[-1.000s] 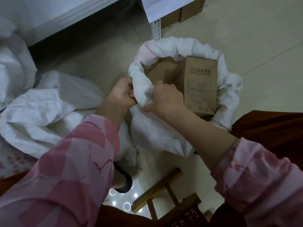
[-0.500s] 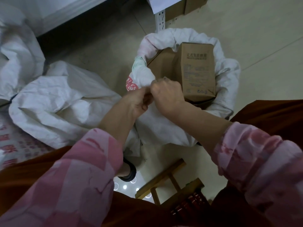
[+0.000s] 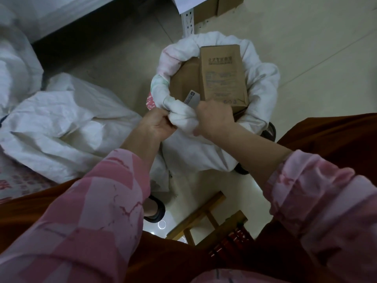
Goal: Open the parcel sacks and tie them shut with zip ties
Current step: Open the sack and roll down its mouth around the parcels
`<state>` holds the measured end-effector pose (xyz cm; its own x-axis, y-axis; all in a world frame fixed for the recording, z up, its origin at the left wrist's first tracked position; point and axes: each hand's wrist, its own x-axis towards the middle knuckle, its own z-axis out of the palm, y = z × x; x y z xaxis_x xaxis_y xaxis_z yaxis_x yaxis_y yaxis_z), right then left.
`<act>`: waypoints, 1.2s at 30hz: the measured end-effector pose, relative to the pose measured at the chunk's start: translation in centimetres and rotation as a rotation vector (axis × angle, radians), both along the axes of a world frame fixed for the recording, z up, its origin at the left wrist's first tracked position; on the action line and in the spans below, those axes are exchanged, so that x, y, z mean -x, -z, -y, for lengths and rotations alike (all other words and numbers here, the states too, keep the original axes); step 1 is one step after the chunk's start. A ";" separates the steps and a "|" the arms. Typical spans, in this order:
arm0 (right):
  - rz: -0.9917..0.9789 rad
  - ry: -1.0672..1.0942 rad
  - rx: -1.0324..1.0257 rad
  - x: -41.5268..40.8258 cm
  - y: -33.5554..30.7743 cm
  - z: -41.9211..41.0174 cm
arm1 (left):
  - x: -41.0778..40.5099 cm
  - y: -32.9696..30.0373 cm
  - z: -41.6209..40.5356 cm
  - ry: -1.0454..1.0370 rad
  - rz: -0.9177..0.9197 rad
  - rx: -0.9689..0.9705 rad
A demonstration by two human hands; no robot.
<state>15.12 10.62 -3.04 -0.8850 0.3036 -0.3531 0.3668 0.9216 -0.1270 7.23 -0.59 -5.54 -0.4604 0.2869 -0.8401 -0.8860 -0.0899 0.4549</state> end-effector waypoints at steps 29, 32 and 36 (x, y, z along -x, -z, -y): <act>0.314 -0.323 0.035 -2.3 -0.9 -5.3 | -3.8 -0.8 -1.2 1.646 -1.553 0.979; 0.151 -0.426 -0.124 -3.2 -0.1 -4.2 | -4.4 -0.3 -0.2 1.500 -1.499 0.988; -0.004 -0.608 -0.355 -5.5 1.2 -4.0 | -5.0 0.2 0.5 1.579 -1.158 0.919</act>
<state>20.62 14.63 -4.21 -0.9353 -0.1490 -0.3209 -0.2265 0.9489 0.2196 12.23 -1.10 -5.76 -0.5796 0.6254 -0.5224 0.6446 0.7441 0.1755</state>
